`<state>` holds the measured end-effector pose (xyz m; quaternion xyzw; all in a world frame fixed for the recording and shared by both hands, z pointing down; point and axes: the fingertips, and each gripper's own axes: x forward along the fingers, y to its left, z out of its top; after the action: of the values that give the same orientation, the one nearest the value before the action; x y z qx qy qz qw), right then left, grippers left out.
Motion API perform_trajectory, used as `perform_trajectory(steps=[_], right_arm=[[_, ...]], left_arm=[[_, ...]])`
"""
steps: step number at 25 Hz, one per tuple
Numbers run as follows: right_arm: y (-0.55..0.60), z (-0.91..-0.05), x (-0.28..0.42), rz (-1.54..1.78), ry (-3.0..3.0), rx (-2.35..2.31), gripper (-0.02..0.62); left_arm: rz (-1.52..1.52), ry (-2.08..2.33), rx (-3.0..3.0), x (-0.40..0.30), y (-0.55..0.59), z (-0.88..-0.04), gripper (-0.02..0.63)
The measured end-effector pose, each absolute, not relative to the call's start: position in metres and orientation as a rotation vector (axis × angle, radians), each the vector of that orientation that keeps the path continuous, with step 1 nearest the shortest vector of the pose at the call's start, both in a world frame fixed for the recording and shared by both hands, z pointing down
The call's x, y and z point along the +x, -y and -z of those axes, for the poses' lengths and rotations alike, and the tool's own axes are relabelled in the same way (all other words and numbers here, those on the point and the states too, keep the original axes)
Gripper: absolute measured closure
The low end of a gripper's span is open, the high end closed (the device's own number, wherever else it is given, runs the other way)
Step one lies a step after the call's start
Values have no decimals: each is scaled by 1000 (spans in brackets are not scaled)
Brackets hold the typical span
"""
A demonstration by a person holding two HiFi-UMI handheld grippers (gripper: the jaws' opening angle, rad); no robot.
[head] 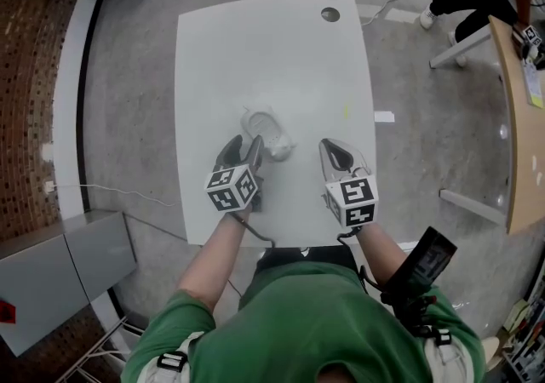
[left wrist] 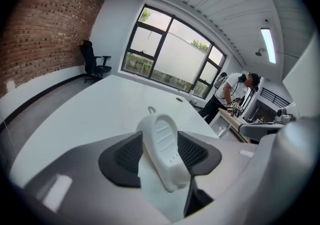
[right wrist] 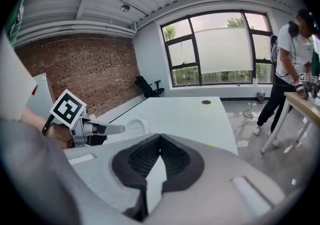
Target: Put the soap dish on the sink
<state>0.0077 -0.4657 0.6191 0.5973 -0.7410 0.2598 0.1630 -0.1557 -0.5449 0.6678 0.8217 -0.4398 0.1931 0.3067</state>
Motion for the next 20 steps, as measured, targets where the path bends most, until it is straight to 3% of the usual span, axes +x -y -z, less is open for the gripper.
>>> perform_trajectory(steps=[8,20], right_arm=[[443,-576,-17,-654,2133,1728,592],[389,-525,-42,-516,2116,1787,592]], left_arm=[[-353,1182,2421,-160,509,-578,597],[-224,1019,2547,-167,429,-527,600]])
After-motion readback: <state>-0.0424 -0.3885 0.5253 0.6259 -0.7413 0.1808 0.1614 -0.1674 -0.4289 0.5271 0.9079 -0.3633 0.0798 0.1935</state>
